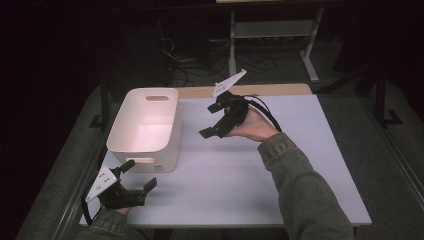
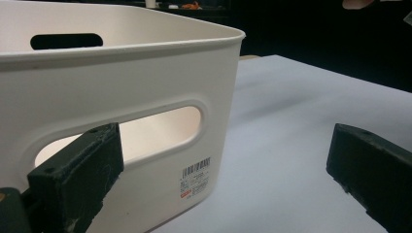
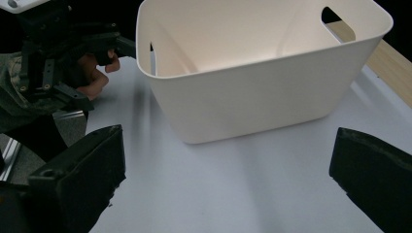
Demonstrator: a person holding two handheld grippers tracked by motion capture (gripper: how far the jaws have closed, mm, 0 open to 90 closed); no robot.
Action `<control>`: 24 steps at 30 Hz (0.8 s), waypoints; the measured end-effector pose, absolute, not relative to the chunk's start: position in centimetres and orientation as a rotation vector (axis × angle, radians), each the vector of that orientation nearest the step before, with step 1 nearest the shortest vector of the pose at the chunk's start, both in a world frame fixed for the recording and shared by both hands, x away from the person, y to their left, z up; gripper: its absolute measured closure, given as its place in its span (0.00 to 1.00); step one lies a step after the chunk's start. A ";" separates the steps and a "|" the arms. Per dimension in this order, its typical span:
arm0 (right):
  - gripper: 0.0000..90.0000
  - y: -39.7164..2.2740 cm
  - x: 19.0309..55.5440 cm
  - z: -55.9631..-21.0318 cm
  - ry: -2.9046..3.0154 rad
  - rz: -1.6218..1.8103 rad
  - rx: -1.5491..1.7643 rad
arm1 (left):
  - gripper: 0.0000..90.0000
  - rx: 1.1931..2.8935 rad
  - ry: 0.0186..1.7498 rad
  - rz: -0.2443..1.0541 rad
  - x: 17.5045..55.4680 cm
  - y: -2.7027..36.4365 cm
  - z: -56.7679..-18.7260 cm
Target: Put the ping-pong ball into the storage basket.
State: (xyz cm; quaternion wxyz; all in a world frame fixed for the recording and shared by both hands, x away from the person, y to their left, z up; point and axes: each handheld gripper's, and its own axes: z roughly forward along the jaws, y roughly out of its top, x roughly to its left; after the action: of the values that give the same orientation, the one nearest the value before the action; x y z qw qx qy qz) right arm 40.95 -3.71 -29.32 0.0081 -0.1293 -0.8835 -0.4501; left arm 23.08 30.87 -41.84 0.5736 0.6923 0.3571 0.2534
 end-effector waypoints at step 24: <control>0.00 -9.4 39.5 -31.0 -2.741 -1.463 -0.530 | 0.00 1.629 0.834 0.595 23.0 30.8 -41.9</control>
State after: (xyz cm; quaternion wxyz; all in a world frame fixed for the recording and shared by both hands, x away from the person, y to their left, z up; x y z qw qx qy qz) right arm 39.45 -9.37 -31.05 -0.0052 -0.1681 -0.8696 -0.4642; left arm 23.04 30.78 -41.86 0.5718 0.6945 0.3556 0.2537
